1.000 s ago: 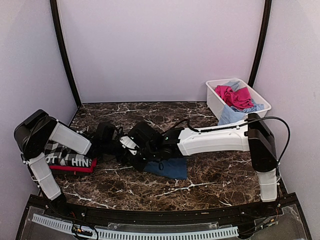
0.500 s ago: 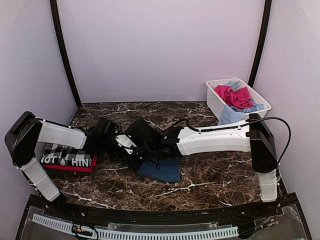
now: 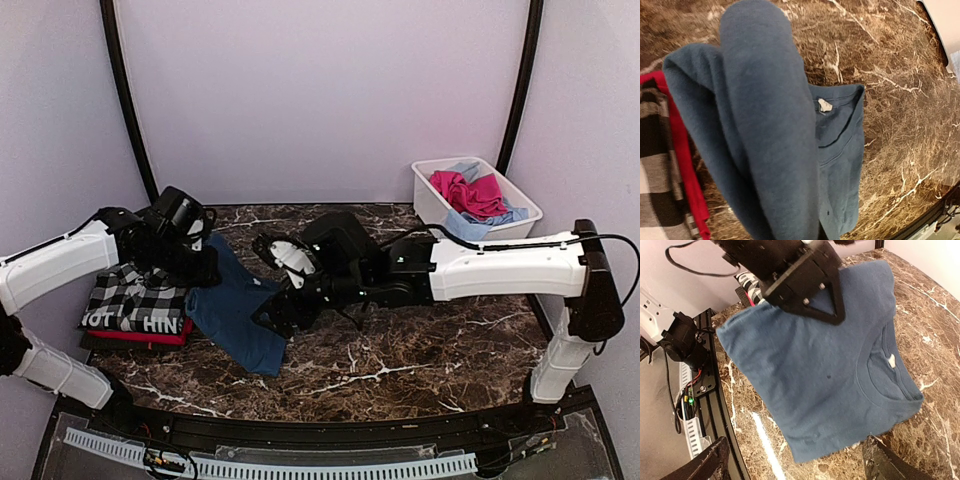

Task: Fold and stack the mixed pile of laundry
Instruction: Place the square-folded T-shirt at the corner of the board.

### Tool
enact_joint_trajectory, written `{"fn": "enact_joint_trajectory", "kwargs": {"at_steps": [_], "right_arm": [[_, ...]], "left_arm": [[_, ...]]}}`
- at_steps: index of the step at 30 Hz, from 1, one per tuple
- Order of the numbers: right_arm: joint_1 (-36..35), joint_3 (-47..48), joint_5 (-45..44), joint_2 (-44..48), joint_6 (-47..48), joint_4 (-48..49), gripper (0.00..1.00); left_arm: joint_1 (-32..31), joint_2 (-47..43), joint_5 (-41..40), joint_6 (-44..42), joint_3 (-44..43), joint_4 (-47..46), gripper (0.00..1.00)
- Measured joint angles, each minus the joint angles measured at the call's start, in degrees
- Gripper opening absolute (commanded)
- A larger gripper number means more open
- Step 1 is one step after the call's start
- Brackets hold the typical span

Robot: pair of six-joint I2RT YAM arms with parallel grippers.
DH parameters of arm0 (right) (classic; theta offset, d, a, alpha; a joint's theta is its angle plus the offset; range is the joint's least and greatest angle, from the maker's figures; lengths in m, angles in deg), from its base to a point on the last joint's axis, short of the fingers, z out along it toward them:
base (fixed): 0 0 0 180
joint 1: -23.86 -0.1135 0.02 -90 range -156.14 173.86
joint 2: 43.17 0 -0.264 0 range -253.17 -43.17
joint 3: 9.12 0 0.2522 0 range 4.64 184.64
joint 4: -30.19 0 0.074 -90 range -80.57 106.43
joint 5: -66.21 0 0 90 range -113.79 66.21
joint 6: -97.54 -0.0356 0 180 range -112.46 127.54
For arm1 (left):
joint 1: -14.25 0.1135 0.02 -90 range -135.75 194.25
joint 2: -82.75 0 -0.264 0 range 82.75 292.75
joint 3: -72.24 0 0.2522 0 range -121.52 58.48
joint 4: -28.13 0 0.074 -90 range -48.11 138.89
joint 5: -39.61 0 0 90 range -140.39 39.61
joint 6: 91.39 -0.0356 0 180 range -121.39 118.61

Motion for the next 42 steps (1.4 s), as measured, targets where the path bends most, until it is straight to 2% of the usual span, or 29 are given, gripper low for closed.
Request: {"fn": "enact_joint_trajectory", "kwargs": {"at_steps": [9,19,32,37,42], "right_arm": [[1.4,-8.4,-0.3,4.4,-1.2,1.5,0.89],[1.5,-10.5,-1.2,7.1,-1.0,2.8,0.90],[1.5,-11.9,-1.4,8.0,-0.8,4.4,0.91],[1.6,-11.9,-1.4,8.0,-0.8,4.4,0.92],[1.7,-12.0,-1.4,8.1,-0.7,4.4,0.93]], "left_arm": [[0.9,-3.4,-10.6,-8.5,-10.5,16.0,0.00],[0.9,-3.7,-18.0,-12.3,-21.6,28.8,0.00],[1.3,-7.2,-20.7,-12.6,-29.0,35.3,0.00],[4.5,-7.8,-21.4,-13.7,-28.6,35.0,0.00],[8.5,-8.9,-22.1,-15.9,-24.2,32.8,0.00]]}}
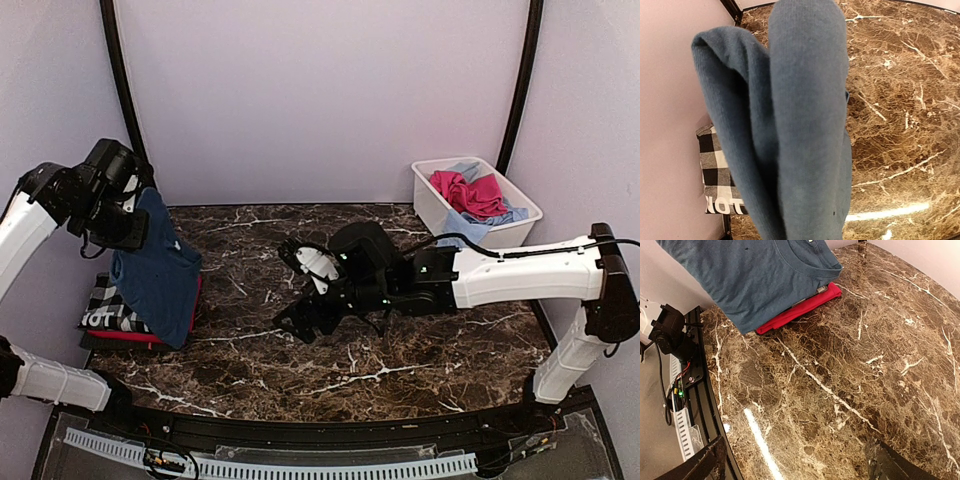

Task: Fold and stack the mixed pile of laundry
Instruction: Place the square-folded T-shirt at the corner of the board.

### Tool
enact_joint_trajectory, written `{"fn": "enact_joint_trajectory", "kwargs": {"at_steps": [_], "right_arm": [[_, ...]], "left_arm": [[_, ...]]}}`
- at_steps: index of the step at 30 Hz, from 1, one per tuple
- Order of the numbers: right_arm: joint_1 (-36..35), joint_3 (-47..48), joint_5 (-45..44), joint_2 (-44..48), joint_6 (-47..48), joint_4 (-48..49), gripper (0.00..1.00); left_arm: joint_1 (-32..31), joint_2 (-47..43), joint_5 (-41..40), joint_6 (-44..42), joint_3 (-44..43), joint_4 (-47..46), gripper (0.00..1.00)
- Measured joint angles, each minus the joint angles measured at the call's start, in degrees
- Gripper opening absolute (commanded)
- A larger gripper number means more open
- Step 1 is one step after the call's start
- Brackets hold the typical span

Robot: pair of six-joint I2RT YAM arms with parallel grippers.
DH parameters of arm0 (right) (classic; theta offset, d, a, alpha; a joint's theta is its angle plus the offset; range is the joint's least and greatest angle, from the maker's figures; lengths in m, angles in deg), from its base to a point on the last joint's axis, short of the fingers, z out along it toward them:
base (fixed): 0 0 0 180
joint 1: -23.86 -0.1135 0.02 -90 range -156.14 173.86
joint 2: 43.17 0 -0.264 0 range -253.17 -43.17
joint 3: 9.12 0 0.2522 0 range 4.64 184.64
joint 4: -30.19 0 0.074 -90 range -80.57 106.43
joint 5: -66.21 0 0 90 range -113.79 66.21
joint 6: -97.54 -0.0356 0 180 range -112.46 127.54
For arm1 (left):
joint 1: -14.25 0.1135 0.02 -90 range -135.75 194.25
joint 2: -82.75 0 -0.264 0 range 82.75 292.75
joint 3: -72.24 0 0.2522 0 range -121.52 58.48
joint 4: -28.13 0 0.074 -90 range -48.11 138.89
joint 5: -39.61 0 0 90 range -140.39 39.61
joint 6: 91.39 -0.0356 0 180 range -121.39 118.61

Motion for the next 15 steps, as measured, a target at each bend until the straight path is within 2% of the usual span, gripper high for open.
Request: {"fn": "enact_joint_trajectory", "kwargs": {"at_steps": [15], "right_arm": [[0.6,-0.2,0.0,0.1,0.4,0.0,0.93]], "left_arm": [[9.7,1.4,-10.4,-12.4,8.8,-8.9,0.02]]}}
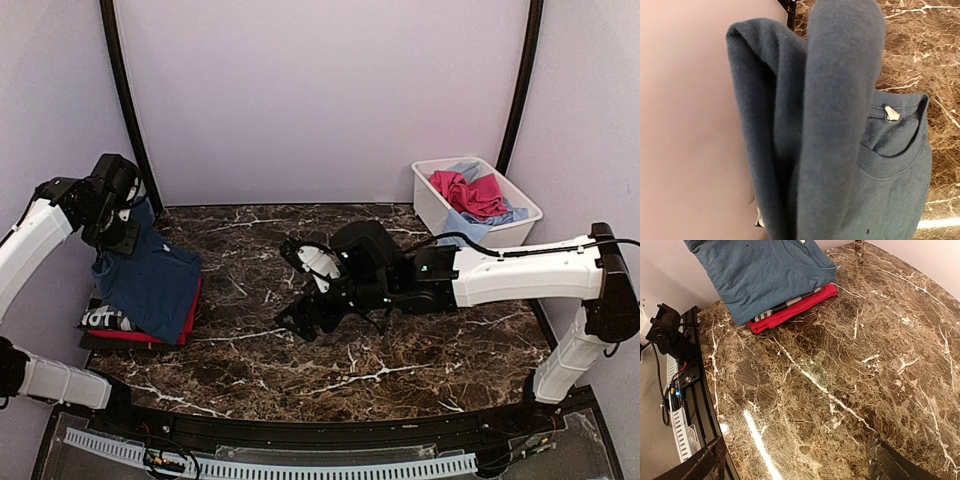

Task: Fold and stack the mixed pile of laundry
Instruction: Place the square-folded T-shirt at the corner of the board.

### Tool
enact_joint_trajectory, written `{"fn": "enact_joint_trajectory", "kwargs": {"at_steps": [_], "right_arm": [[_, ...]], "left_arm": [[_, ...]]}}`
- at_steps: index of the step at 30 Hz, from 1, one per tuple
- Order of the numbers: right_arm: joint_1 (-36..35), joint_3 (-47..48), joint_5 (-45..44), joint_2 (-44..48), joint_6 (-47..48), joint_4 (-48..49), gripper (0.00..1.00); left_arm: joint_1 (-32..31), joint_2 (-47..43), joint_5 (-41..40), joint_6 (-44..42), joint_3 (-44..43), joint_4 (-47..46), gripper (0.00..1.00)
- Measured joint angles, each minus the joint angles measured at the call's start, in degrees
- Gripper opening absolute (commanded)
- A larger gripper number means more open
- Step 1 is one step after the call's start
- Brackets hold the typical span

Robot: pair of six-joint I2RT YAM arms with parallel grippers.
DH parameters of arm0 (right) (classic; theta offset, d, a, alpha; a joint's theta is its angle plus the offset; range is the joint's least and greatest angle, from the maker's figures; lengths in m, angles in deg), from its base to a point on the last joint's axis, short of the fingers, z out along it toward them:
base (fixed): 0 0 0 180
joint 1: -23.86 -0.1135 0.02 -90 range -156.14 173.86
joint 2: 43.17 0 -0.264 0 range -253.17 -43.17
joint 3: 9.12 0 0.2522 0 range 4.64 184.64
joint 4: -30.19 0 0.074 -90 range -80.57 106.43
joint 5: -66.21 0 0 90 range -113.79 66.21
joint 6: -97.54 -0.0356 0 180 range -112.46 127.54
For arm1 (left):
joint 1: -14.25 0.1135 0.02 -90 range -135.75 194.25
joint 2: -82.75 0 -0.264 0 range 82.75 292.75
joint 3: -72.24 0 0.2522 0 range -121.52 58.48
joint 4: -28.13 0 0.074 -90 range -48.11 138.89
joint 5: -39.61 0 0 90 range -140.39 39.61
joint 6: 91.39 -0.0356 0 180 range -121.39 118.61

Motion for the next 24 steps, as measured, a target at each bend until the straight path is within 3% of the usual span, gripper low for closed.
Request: {"fn": "enact_joint_trajectory", "kwargs": {"at_steps": [9,11,12,14,16,24], "right_arm": [[1.0,-0.1,0.0,0.0,0.1,-0.2,0.94],[1.1,0.0,0.0,0.0,0.2,-0.4,0.94],[1.2,0.1,0.0,0.0,0.2,-0.5,0.94],[1.4,0.2,0.0,0.0,0.3,-0.6,0.94],[1.7,0.2,0.0,0.0,0.4,-1.0,0.95],[4.6,-0.2,0.1,1.5,0.3,-2.9,0.98]], "left_arm": [[3.5,4.5,-7.9,-1.5,5.8,-5.7,0.08],[3.8,6.1,-10.2,-1.8,6.9,-6.6,0.22],[3.8,7.0,-11.6,-1.8,7.2,-6.9,0.35],[4.0,8.8,-14.0,-2.3,7.4,-7.3,0.51],[4.5,10.6,-16.7,-1.6,7.4,-7.9,0.64],[6.6,13.0,-20.9,0.7,2.8,-6.7,0.80]]}}
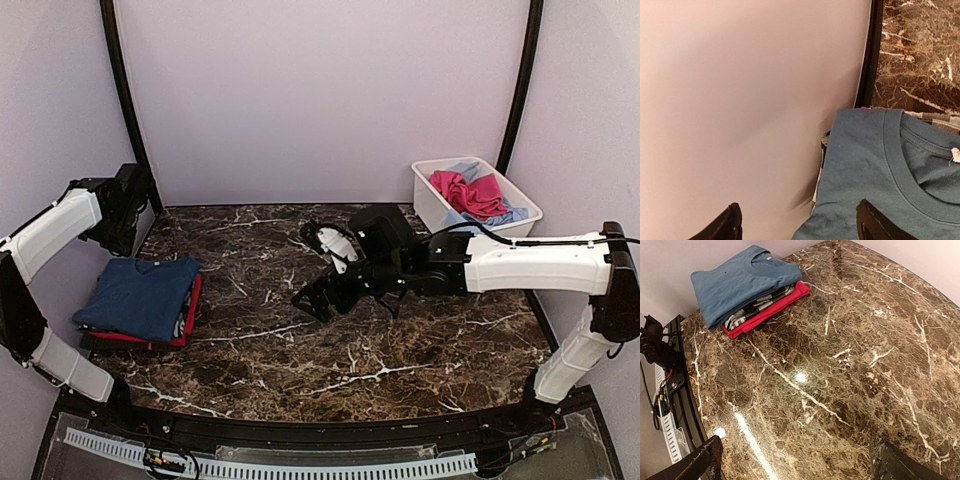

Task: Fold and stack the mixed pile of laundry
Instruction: Place the square-folded T-shirt at the corner of the board, then reset both arms

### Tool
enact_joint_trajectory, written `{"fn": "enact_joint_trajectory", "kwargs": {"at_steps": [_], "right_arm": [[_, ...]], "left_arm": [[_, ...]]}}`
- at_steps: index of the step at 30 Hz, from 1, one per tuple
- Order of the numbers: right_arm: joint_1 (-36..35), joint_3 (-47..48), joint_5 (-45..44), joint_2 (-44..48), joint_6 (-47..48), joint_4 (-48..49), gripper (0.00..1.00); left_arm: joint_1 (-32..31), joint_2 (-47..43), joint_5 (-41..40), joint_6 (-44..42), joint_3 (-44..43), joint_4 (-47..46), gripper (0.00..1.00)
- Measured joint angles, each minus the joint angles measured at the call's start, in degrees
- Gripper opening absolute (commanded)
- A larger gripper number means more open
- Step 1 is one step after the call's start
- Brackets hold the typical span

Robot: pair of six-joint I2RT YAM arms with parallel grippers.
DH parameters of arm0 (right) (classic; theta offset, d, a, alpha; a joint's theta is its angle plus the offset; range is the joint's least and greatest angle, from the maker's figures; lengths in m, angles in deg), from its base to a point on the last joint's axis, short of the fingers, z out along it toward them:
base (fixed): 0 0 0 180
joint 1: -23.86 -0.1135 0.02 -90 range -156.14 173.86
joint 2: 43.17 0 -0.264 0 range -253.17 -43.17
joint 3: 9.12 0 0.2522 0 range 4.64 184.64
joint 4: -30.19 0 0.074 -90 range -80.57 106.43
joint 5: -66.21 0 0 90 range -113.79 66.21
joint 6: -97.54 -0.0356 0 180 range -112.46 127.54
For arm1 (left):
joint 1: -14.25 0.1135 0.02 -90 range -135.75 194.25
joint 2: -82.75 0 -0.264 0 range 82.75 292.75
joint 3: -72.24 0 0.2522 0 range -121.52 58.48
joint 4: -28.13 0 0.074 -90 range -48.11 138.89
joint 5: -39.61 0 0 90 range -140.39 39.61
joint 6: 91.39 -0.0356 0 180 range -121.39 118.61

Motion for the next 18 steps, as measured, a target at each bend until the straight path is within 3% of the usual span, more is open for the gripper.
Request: {"fn": "enact_joint_trajectory", "kwargs": {"at_steps": [5,18], "right_arm": [[3.5,-1.2,0.3,4.7,-0.7,-0.7,0.98],[21.3,-2.4,3.7,18.9,-1.7,-6.1,0.99]], "left_arm": [[0.2,0.0,2.4,1.9,-6.4,1.7,0.98],[-1.2,2.5,32.7,2.7,-22.1,-1.2,0.99]]}}
